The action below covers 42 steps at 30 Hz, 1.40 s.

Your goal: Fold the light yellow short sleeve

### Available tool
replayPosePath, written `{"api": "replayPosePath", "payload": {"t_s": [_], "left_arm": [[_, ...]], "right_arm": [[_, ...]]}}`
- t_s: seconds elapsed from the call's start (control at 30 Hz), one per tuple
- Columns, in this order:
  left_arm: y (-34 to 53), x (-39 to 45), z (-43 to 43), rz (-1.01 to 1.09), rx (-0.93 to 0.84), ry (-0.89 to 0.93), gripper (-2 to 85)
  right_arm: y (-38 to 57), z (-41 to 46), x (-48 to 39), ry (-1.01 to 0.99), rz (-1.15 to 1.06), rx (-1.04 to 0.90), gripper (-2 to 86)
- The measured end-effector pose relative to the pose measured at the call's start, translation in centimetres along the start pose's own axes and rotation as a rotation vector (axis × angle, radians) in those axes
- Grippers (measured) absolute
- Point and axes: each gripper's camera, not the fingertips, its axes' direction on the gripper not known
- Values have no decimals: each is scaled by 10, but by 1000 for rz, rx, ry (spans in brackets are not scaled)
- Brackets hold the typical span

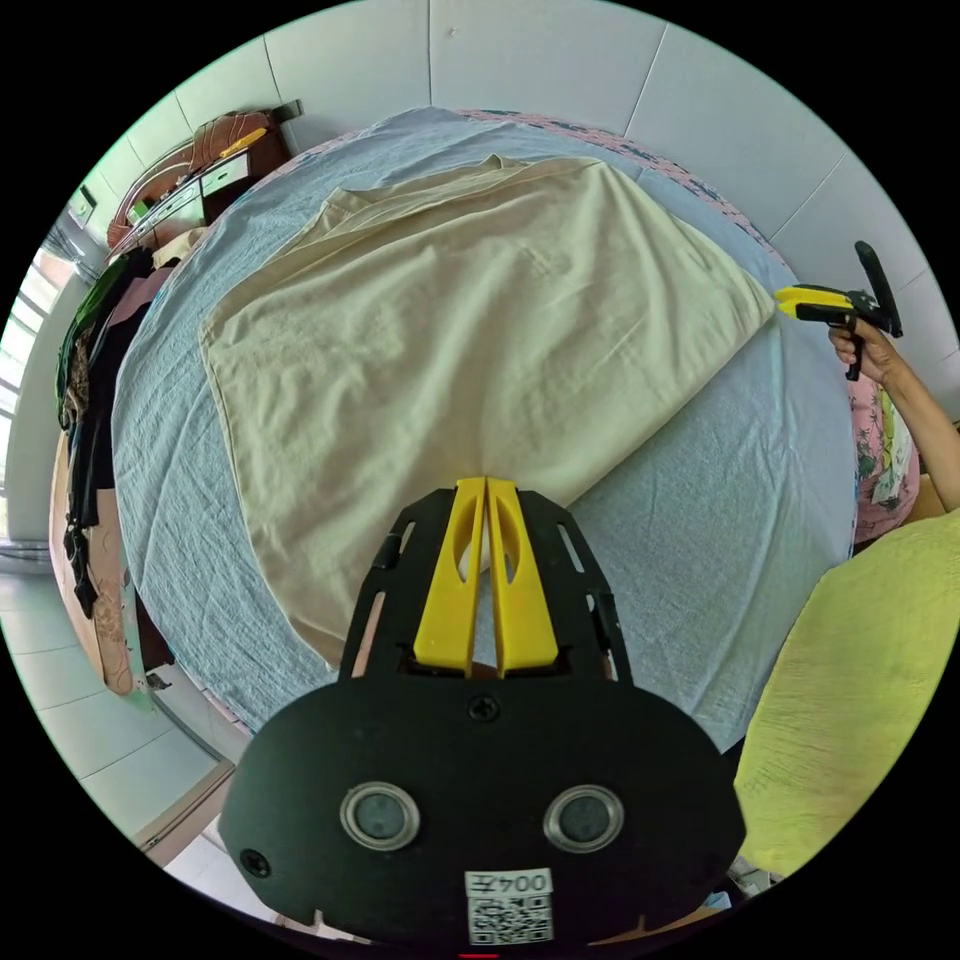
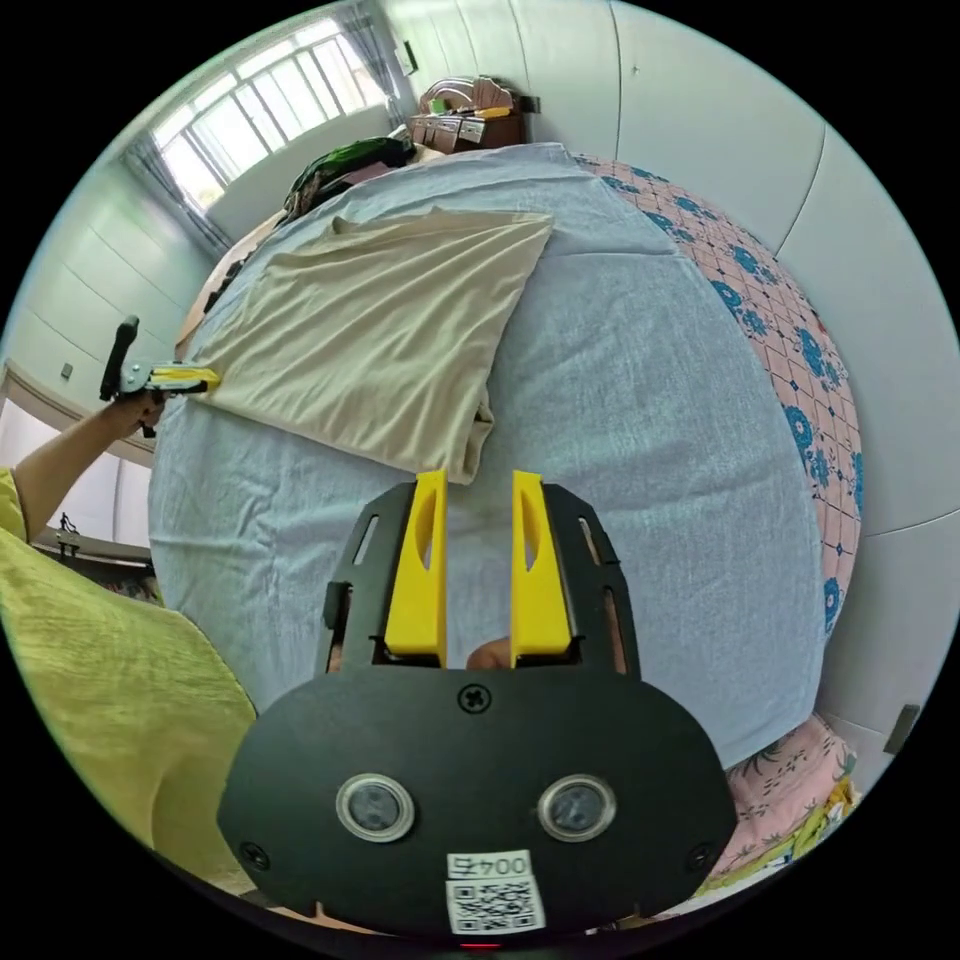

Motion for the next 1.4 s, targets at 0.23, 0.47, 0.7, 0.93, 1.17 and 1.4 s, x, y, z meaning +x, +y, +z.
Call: {"api": "replayPosePath", "payload": {"t_s": [0.23, 0.47, 0.7, 0.93, 1.17, 1.4], "left_arm": [[-14, 2, 18, -4, 7, -11, 3], [-21, 0, 38, -42, 48, 12, 5], [-33, 4, 56, -59, 44, 32, 26], [-72, -23, 23, 118, 256, -92, 64], [-157, -78, 48, 291, 210, -183, 83], [-217, -84, 97, 510, 37, -263, 106]], "right_arm": [[-31, 27, 15, -14, 128, -100, 40], [-46, -3, -5, 22, 143, 61, 56], [-85, 54, -46, 50, 21, -177, 64], [-156, 14, -81, 78, -199, 124, 88], [-263, 74, -120, 172, -459, 52, 111], [-325, 136, -143, 294, -647, -122, 112]]}}
